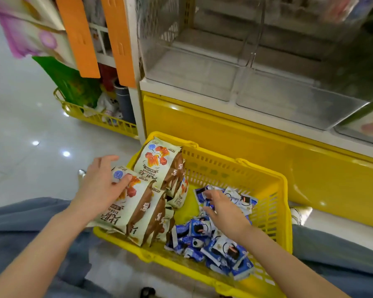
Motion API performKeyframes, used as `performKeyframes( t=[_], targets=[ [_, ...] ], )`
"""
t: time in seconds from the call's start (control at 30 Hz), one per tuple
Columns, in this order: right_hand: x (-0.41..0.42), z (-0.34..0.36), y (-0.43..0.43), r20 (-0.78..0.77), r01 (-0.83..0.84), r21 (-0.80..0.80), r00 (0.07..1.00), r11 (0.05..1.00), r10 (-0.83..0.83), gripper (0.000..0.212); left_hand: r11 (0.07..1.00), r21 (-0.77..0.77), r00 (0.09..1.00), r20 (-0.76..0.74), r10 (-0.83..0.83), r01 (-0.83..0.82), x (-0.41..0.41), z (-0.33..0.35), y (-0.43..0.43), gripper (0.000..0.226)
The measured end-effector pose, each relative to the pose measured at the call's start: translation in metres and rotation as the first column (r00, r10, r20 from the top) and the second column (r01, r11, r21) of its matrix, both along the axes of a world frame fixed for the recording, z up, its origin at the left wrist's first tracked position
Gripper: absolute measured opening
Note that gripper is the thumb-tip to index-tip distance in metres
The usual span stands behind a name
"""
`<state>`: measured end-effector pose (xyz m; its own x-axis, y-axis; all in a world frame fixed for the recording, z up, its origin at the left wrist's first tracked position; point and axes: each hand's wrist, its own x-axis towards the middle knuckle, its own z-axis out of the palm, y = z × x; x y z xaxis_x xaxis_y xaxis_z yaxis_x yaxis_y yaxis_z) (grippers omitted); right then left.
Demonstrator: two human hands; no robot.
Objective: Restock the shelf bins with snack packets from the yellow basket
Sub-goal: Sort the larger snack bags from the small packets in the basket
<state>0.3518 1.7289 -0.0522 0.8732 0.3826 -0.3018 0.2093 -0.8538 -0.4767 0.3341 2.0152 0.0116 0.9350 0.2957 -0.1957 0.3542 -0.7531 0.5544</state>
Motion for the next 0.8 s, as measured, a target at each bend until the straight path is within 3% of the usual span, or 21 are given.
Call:
performKeyframes(
  t=[0.13,0.23,0.3,0.4,0.53,0.67,0.8],
  targets=[
    [0.022,0.021,0.067,0.064,0.034,0.212,0.997,0.977,-0.048,0.049,0.969,-0.232,0.986,-0.159,0.045,-0.081,-0.006,-0.007,0.015,0.065],
    [0.046,0.032,0.101,0.025,0.198,0.315,0.976,0.928,-0.216,0.05,0.902,-0.412,0.971,-0.238,0.033,-0.131,-0.013,-0.015,0.02,0.064],
    [0.062,0.036,0.114,-0.152,0.385,0.338,0.923,0.859,-0.353,0.052,0.844,-0.507,0.962,-0.27,0.039,-0.176,-0.017,-0.02,0.022,0.064],
    [0.075,0.029,0.126,-0.505,0.624,0.306,0.747,0.72,-0.433,0.048,0.821,-0.535,0.958,-0.282,0.048,-0.198,-0.018,-0.025,0.026,0.057],
    [0.079,0.009,0.133,-0.518,0.646,0.267,0.722,0.715,-0.459,0.036,0.744,-0.621,0.952,-0.299,0.064,-0.245,-0.016,-0.028,0.031,0.044],
    [0.079,0.008,0.133,-0.611,0.703,0.26,0.65,0.662,-0.452,0.027,0.667,-0.691,0.945,-0.32,0.065,-0.28,-0.015,-0.027,0.034,0.048],
    [0.075,0.011,0.134,-0.62,0.698,0.341,0.67,0.63,-0.408,0.038,0.601,-0.74,0.95,-0.288,0.124,-0.303,-0.012,-0.022,0.034,0.04]
  ],
)
